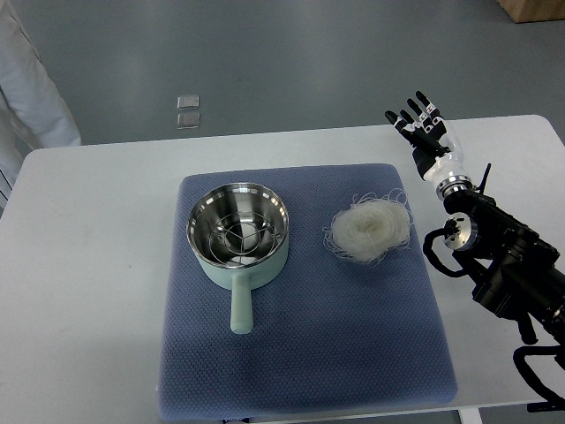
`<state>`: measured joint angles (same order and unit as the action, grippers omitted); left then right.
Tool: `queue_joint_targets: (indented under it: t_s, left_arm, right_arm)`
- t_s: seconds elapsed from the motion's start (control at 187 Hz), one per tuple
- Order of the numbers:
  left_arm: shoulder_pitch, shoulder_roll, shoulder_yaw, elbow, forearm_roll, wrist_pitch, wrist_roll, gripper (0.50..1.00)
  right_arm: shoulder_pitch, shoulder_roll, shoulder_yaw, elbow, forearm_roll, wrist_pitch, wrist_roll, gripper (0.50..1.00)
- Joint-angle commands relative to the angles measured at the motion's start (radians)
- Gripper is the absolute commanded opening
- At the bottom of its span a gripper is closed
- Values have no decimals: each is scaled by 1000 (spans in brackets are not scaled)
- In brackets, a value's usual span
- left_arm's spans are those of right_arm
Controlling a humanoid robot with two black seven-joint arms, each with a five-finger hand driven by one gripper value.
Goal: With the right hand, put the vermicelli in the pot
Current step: 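Move the right hand over the white vermicelli bundle and lower it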
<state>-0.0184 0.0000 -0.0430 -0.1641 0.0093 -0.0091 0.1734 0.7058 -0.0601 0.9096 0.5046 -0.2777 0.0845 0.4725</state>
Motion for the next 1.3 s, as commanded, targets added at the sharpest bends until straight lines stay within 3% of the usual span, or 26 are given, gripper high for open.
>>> queue_joint_targets:
  t_s: [0.0, 0.455, 0.637, 0.836, 1.018, 1.296]
  left_arm:
    - [0, 0, 0, 0, 0, 0, 0, 1000]
    - [-2, 0, 0, 0, 0, 0, 0, 1000]
    - [-2, 0, 0, 0, 0, 0, 0, 1000]
    - [-2, 0, 0, 0, 0, 0, 0, 1000]
    - [-5, 0, 0, 0, 0, 0, 0, 1000]
    - [-8, 0, 0, 0, 0, 0, 0, 1000]
  right_arm:
    - [0, -3, 0, 0, 0, 1, 0, 928]
    - [8, -32, -6, 66, -6, 1, -2, 928]
    - [21, -64, -8, 101, -152, 0, -2, 928]
    - [37, -179, -66, 204, -471, 24, -2, 928]
    - [101, -339, -221, 287, -693, 126, -2, 928]
    - [253, -564, -440, 511, -972, 264, -2, 928]
